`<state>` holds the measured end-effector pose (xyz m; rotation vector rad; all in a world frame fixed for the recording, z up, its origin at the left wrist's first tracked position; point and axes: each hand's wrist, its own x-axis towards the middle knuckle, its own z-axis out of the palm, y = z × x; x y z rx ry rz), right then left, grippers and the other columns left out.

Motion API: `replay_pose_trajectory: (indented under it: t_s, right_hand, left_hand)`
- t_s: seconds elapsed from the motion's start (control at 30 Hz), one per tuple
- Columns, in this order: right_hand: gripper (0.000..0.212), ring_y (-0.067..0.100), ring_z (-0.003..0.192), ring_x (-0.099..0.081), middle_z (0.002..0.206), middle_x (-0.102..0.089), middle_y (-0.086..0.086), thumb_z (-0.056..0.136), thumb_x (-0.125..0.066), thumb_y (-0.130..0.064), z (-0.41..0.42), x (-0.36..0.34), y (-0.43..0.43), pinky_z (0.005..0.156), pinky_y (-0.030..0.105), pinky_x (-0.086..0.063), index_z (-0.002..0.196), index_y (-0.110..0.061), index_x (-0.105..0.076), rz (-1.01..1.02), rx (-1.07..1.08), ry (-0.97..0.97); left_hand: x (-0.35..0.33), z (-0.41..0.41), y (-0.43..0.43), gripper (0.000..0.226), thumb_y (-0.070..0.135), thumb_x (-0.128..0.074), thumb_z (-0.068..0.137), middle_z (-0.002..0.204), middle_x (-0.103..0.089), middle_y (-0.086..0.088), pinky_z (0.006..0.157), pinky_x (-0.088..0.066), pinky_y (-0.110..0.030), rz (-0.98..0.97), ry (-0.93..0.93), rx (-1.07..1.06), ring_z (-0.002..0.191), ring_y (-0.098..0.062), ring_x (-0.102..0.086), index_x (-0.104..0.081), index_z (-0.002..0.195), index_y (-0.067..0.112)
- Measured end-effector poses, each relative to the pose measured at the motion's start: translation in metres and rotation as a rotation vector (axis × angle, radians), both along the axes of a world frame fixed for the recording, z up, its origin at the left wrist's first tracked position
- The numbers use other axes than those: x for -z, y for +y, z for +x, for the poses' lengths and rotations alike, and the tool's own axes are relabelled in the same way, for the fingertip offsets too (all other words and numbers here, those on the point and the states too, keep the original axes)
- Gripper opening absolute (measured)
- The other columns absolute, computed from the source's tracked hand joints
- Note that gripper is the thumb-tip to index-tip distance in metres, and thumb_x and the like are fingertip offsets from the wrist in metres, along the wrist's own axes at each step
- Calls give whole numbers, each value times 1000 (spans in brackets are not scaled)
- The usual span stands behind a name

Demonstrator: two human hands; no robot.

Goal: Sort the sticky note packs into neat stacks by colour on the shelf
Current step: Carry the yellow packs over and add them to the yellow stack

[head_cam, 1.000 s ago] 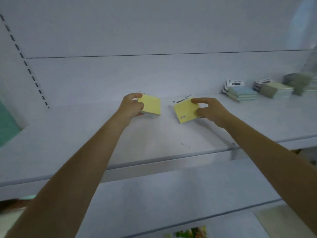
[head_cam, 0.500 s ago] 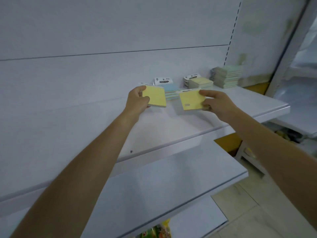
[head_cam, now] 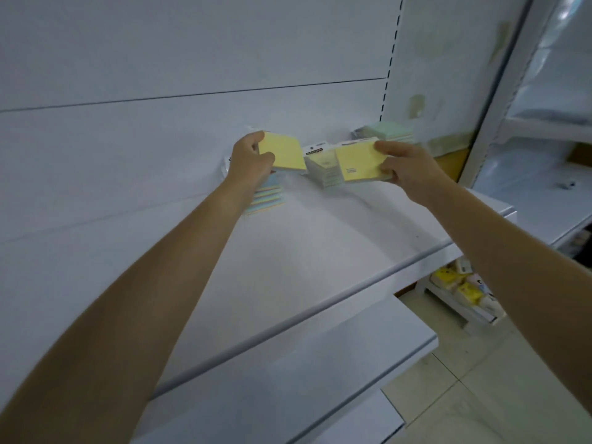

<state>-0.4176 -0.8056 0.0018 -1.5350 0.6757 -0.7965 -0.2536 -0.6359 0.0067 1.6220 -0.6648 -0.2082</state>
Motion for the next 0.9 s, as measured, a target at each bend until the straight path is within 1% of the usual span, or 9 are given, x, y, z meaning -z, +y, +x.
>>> replay_pose_trajectory:
  t_s: [0.07,0.2,0.3,0.37,0.53,0.63,0.73,0.8,0.9]
  right_hand:
    - [48,23,98,-47,115,-44,10,83,-41,15,7,-4,-21,76,26,-49,127,-1,-50,18,14,-27]
    - [48,14,77,-50,109,-46,10,81,-42,15,26,-11,-66,62,17,-48,124,-2,-54,26,-11,-82]
    - [48,12,77,-47,93,-49,2,82,-43,13,46,-13,-93,62,17,-46,125,-4,-54,33,-67,-83]
    - [48,9,72,-46,85,-49,-3,81,-44,12,59,-15,-109,60,16,-44,125,-4,-54,28,-122,-76]
    - [47,10,73,-49,104,-53,7,80,-47,12,91,-20,-128,66,18,-44,122,-5,-57,5,-254,-93]
    - [46,7,71,-49,94,-52,2,82,-46,10,102,-19,-129,64,16,-47,124,-7,-56,5,-308,-103]
    - [46,8,71,-49,89,-52,2,82,-45,10,106,-10,-129,67,16,-46,125,-6,-55,38,-335,-131]
    - [46,9,73,-50,88,-54,1,82,-46,8,108,0,-128,68,15,-45,124,-6,-55,65,-348,-138]
    - [47,13,83,-52,94,-58,1,78,-51,2,109,10,-130,78,21,-44,122,-12,-59,-4,-346,-77]
  left_hand:
    - [3,3,-17,52,-7,-43,86,142,-39,-15,78,-52,-29,0,5,-2,119,-25,-48,-38,138,4]
    - [10,5,-49,54,-2,-53,84,141,-42,-14,100,-48,-43,8,-11,-44,126,-30,-48,-41,136,2]
    - [11,3,-75,54,3,-58,85,136,-44,-9,93,-54,-37,-19,20,-69,120,-25,-51,-41,136,5]
    - [14,1,-95,57,7,-61,83,139,-44,-10,98,-50,-40,-25,28,-96,123,-25,-50,-41,136,5]
    - [21,-15,-121,61,13,-66,82,142,-45,-10,110,-38,-36,115,-62,-195,128,-24,-47,-40,136,2]
    - [25,-20,-126,64,10,-67,82,133,-48,-3,93,-41,-16,216,-128,-177,114,-17,-54,-37,137,-3]
    - [30,-22,-131,38,14,-64,85,108,-44,4,62,-36,5,312,-185,-180,80,5,-51,-53,121,10]
    - [32,-25,-132,39,23,-63,86,111,-45,5,64,-34,2,370,-210,-203,92,7,-49,-52,123,15]
    - [38,-25,-132,65,31,-62,86,142,-44,-1,100,-32,-18,393,-168,-204,129,-15,-44,-34,142,12]
